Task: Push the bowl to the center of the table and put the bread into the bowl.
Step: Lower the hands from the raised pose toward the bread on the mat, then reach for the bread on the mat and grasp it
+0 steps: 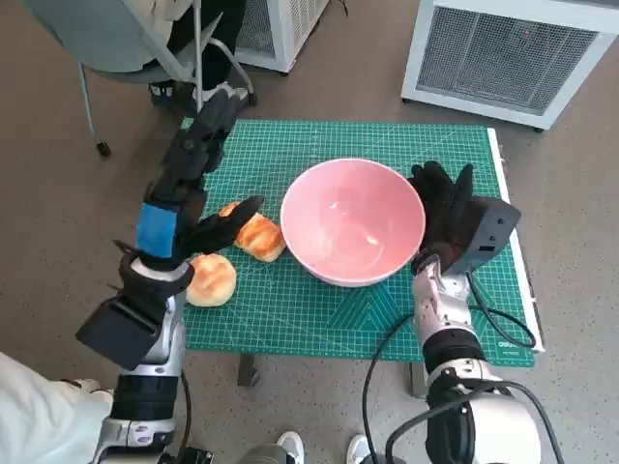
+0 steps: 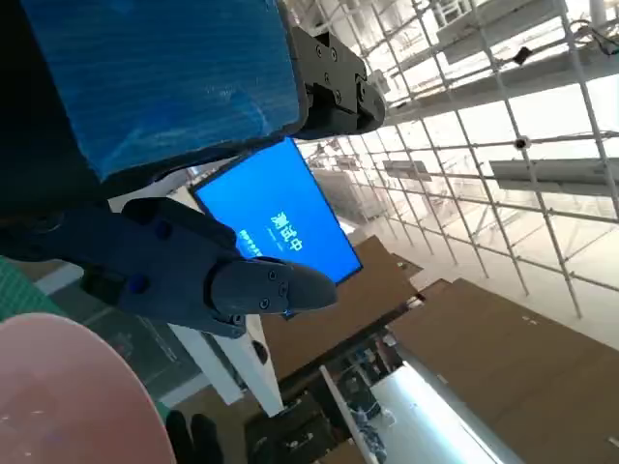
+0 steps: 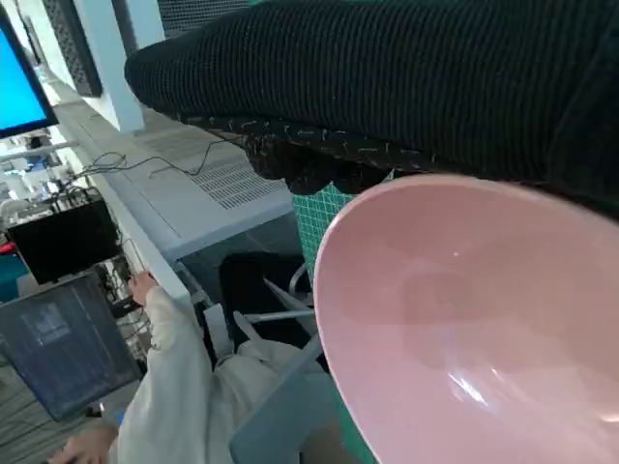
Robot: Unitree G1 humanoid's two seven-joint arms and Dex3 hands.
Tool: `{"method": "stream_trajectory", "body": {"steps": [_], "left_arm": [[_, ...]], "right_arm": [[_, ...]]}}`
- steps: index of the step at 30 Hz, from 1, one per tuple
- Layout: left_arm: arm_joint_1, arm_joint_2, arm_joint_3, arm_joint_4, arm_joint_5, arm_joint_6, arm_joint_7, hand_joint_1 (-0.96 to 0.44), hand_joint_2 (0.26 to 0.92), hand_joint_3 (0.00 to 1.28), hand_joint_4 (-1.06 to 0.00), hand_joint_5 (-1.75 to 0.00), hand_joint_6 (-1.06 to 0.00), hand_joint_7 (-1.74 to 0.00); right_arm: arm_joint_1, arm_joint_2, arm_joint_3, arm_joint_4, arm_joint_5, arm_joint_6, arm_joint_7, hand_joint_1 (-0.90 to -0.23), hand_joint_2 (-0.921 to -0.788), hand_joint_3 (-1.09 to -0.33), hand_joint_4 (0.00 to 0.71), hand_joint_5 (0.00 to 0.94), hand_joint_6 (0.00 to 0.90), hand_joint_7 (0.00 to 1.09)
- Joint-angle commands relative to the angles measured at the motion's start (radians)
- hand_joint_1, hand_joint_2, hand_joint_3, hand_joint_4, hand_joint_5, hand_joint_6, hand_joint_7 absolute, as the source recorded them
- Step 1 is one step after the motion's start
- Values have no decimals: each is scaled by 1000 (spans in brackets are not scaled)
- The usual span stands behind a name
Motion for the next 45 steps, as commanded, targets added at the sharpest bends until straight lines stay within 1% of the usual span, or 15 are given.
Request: {"method": "stream_trajectory", "body": {"steps": [1, 3, 6, 9, 13, 17, 19, 21, 22, 26, 28, 30, 31, 36, 45], "left_arm": [[23, 35, 21, -16, -7, 1, -10, -474, 921, 282, -296, 0, -306, -102], [27, 55, 28, -8, 4, -6, -12, -470, 921, 283, -295, 0, -307, -96], [27, 111, 45, 24, 37, -21, -21, -466, 921, 287, -290, 0, -311, -89], [19, 174, 55, 59, 83, -24, -26, -471, 921, 292, -287, 0, -319, -85], [6, 254, 56, 94, 129, -14, -39, -481, 921, 297, -289, -1, -323, -79], [-15, 324, 43, 117, 145, 14, -78, -495, 921, 297, -291, -2, -326, -73], [-29, 353, 33, 129, 150, 27, -102, -505, 921, 290, -290, -2, -329, -71], [-48, 383, 20, 146, 161, 39, -131, -517, 921, 270, -288, -2, -336, -69], [-59, 398, 11, 156, 172, 46, -143, -520, 921, 265, -288, -2, -337, -69], [-100, 439, -24, 199, 203, 74, -187, -513, 921, 195, -275, -1, -353, -68], [-122, 453, -45, 220, 212, 95, -217, -496, 921, 147, -268, -1, -359, -65], [-141, 464, -65, 239, 221, 116, -245, -476, 921, 97, -262, 0, -364, -60], [-150, 467, -73, 247, 224, 125, -256, -461, 917, 70, -258, 0, -367, -56], [-199, 480, -130, 290, 257, 182, -321, -409, 887, 13, -248, 0, -376, -43], [-268, 465, -222, 369, 349, 229, -343, -263, 836, 1, -231, 0, -377, -28]], "right_arm": [[-3, -18, 11, 4, -14, -6, -18, -481, -921, -862, 316, 9, 79, 618], [-8, -27, 19, -2, -21, -26, -26, -485, -921, -863, 319, 11, 75, 620], [-16, -45, 49, -18, -53, -83, -44, -478, -921, -871, 320, 10, 58, 651], [-26, -65, 70, -33, -74, -140, -47, -486, -921, -864, 315, 7, 49, 667], [-29, -80, 92, -62, -84, -244, -19, -500, -921, -851, 311, 4, 40, 669], [-24, -96, 118, -109, -86, -362, 49, -518, -921, -832, 320, 8, 41, 669], [-17, -103, 132, -142, -76, -418, 104, -530, -921, -823, 327, 12, 49, 673], [-3, -106, 145, -191, -53, -472, 190, -555, -921, -811, 337, 15, 57, 681], [7, -107, 151, -222, -33, -492, 241, -562, -921, -808, 339, 16, 59, 684], [46, -102, 175, -338, 34, -533, 386, -595, -921, -788, 363, 25, 52, 729], [69, -100, 193, -404, 62, -541, 441, -604, -921, -777, 371, 29, 49, 741], [91, -98, 208, -459, 80, -546, 477, -610, -921, -768, 377, 31, 41, 761], [101, -98, 215, -481, 86, -547, 489, -614, -921, -764, 379, 32, 37, 772], [158, -105, 249, -587, 85, -565, 518, -614, -921, -752, 382, 33, 8, 781], [218, -102, 289, -702, 76, -549, 510, -604, -921, -782, 363, 25, -1, 766]]}}
